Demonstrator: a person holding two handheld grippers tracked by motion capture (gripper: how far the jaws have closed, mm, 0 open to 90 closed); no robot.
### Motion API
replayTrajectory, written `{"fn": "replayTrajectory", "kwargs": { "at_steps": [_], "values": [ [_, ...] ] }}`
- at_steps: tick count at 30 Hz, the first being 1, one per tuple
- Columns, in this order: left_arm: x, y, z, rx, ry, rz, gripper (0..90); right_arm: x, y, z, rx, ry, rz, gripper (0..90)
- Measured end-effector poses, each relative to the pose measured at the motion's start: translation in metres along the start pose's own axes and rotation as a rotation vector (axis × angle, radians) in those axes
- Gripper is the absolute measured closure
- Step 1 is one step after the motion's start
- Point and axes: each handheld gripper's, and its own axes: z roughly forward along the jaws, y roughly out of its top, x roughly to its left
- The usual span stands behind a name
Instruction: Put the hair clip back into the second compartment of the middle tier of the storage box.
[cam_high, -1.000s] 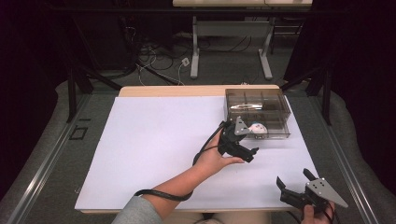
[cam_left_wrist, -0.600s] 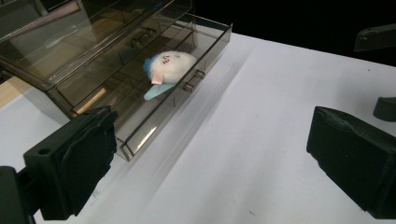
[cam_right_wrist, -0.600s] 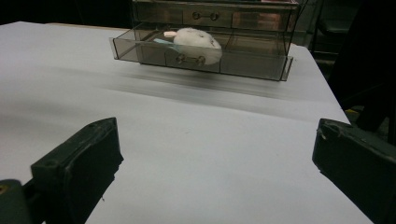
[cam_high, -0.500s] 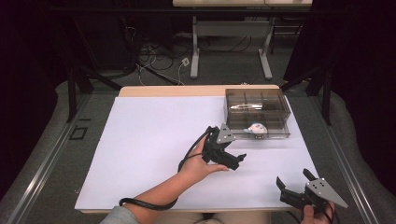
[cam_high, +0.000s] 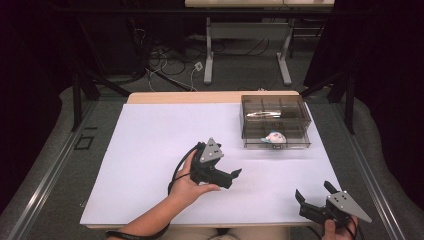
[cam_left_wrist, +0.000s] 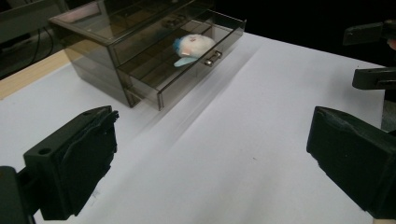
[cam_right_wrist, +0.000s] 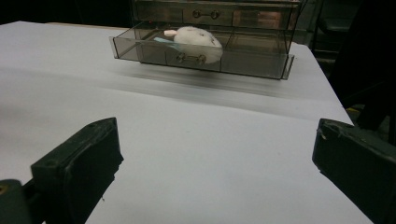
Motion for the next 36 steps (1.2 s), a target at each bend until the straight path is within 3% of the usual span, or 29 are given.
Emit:
{"fn": "replayTrajectory", "kwargs": {
  "at_steps": [13,22,36],
  "values": [
    [0.019,-0.031,-0.049,-0.057,0.081,-0.084,1.9,0.000,0.000,-0.001,0.003,0.000,0.001,0.9],
    [0.039,-0.059,-0.080,-0.098,0.130,-0.193,2.0,0.002,-0.001,0.001,0.000,0.003,-0.004,0.9],
    [0.056,-0.100,-0.120,-0.144,0.294,-0.296,2.7,0.002,0.000,0.000,0.007,0.004,-0.004,0.9]
  ]
}}
